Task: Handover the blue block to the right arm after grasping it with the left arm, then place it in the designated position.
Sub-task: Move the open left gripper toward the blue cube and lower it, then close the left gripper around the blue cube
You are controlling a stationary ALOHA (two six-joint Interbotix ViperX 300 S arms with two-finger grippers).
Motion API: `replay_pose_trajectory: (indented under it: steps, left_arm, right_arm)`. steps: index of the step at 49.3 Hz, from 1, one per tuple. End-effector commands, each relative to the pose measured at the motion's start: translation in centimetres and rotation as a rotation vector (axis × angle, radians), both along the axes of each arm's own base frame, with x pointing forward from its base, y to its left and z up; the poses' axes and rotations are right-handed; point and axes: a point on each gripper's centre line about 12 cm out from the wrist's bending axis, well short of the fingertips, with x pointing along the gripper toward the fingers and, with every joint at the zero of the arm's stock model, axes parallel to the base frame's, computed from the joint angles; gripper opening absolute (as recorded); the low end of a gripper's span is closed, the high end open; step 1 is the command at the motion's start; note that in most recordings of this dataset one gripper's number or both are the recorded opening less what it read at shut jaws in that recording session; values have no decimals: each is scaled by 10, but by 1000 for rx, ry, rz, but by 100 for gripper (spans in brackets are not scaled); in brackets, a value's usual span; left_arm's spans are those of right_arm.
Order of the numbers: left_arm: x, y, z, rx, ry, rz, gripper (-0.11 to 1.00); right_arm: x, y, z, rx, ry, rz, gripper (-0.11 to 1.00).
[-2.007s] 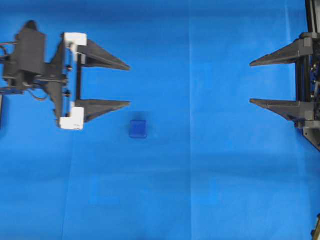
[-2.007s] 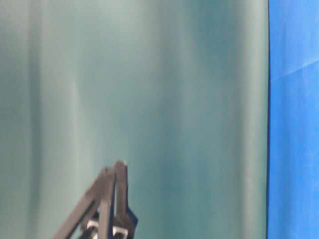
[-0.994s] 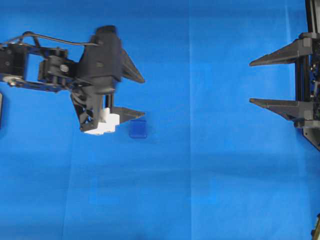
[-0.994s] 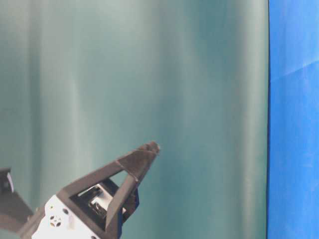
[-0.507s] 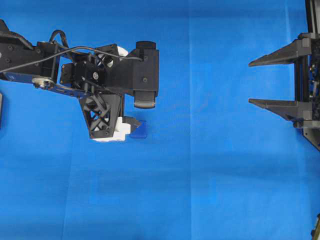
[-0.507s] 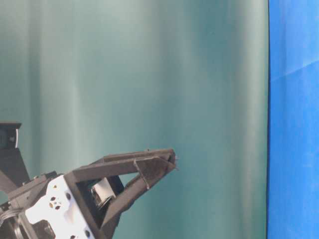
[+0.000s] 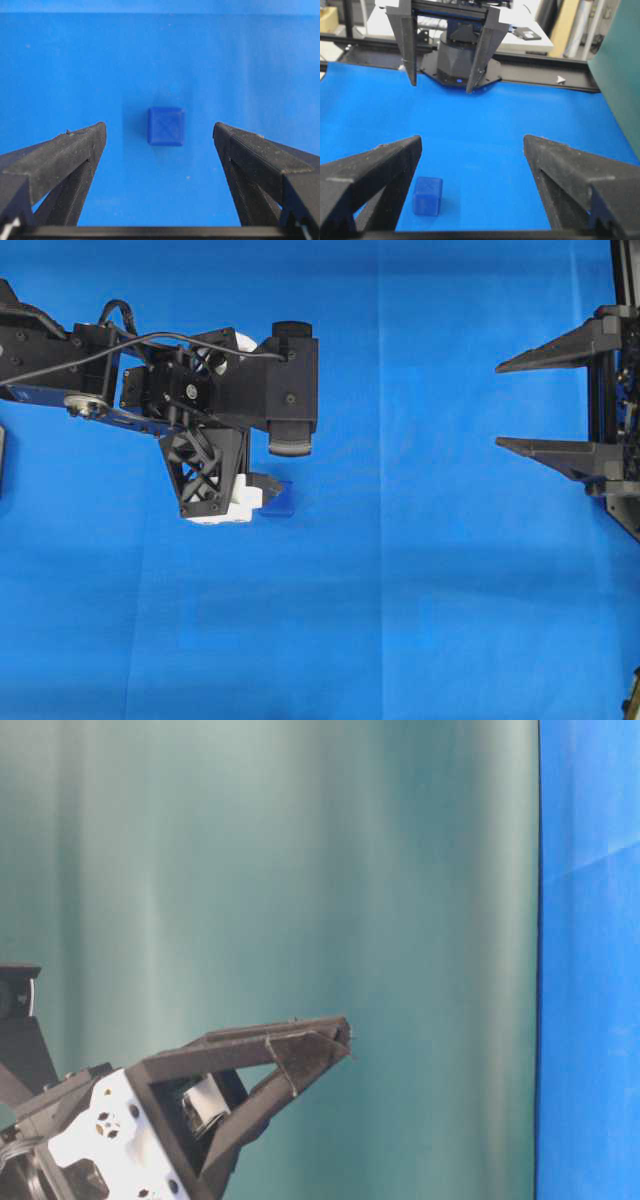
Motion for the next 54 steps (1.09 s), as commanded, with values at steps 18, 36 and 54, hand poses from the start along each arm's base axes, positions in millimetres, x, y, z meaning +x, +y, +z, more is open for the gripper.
replay_pose_trajectory:
  steps: [18, 36, 54]
  left_arm:
    - [-1, -1, 13, -3, -38, 3, 92]
    - [3, -1, -3, -3, -26, 2, 92]
    - [4, -1, -68, -4, -31, 2, 92]
  right_arm:
    - [3, 0, 11, 1, -26, -2, 96]
    - [3, 0, 10, 1, -15, -2, 96]
    - [5, 0, 7, 1, -6, 0, 96]
